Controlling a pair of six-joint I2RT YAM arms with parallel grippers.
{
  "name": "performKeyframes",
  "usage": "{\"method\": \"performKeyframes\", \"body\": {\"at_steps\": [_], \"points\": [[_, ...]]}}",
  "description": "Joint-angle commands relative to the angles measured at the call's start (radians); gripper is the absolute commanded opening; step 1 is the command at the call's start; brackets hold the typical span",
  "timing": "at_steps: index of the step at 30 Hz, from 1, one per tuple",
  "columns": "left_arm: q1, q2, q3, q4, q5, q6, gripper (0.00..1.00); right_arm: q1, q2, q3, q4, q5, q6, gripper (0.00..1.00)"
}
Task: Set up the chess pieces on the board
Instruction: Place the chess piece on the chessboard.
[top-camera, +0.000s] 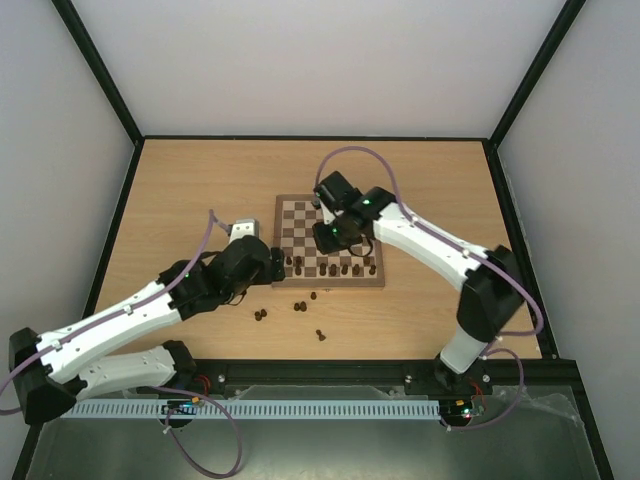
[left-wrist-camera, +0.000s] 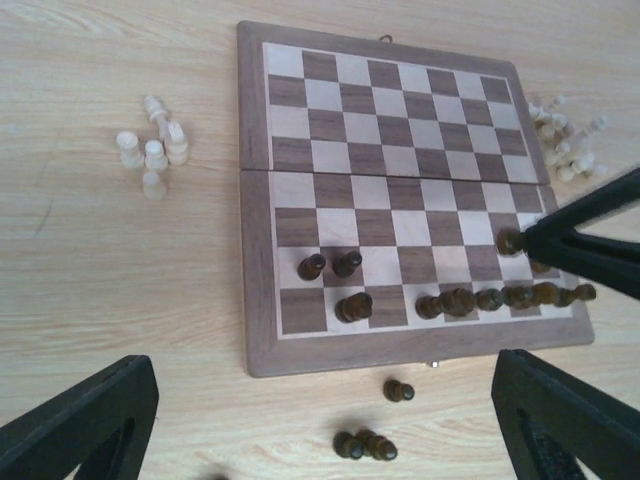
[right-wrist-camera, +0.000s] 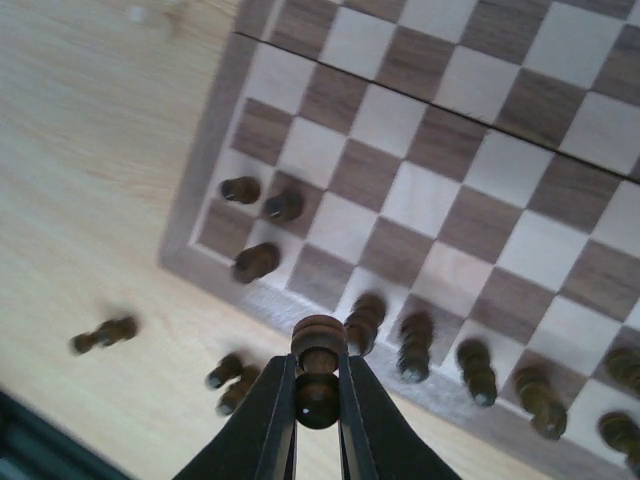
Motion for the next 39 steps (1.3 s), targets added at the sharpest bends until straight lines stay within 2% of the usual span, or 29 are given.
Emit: {"method": "performKeyframes", "body": {"at_steps": [1, 8, 17, 39], "points": [[0.007, -0.095, -0.053, 0.012, -0.029, 0.022, 0.99, 0.032, 0.137, 0.14, -0.202, 0.177, -0.028, 0.11], [0.009, -0.222, -0.094, -0.01, -0.046, 0.036, 0.99, 0.087, 0.307, 0.268, -0.236, 0.256, -0.005, 0.11], [0.01, -0.254, -0.105, -0.026, -0.049, 0.045, 0.99, 0.125, 0.424, 0.33, -0.248, 0.291, 0.015, 0.11], [0.017, -0.255, -0.121, -0.026, -0.05, 0.046, 0.99, 0.141, 0.464, 0.274, -0.183, 0.246, 0.012, 0.11]]}}
